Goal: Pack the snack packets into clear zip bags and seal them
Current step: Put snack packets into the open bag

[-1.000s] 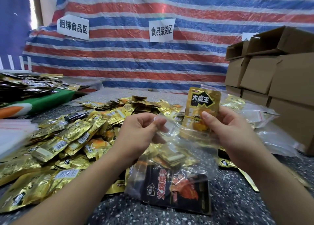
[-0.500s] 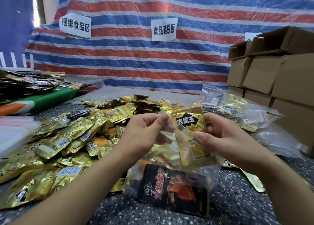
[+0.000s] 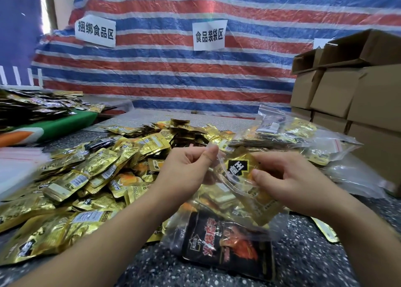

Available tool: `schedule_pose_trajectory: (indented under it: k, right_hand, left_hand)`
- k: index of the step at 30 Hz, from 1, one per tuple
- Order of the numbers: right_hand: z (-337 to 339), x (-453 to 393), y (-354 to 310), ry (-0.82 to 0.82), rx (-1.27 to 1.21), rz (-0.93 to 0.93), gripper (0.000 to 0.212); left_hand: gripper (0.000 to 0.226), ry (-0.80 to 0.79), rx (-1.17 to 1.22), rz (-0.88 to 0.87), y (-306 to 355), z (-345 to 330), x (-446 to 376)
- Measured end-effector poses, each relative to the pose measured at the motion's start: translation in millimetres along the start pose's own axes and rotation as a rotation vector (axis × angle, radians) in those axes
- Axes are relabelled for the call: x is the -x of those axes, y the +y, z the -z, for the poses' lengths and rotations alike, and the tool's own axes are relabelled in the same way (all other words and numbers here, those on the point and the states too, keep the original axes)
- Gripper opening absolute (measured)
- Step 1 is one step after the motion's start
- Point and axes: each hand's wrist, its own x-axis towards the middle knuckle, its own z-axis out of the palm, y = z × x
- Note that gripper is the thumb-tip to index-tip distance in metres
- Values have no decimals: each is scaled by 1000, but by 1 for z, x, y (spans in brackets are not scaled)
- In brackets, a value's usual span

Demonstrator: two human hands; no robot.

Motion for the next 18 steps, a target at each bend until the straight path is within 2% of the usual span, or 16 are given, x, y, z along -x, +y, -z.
schedule_pose_trajectory:
  k: [5, 8, 11, 13, 18]
  right_hand:
    - [-5, -1, 4, 190, 31, 54, 25]
    - [-6, 0, 2, 195, 85, 162, 38]
    - [-8, -3, 1, 260, 112, 260, 21]
    - [-12, -6, 1, 350, 18, 283, 6]
    - [-19, -8, -3, 488, -248, 216, 10]
  left_hand:
    - [41, 10, 59, 8, 6, 1, 1]
    - [41, 49, 112, 37, 8, 4, -1]
    - [39, 69, 152, 63, 8, 6, -3]
    - [39, 55, 168, 71, 7, 8, -4]
    - [44, -125, 80, 162, 1, 7, -4]
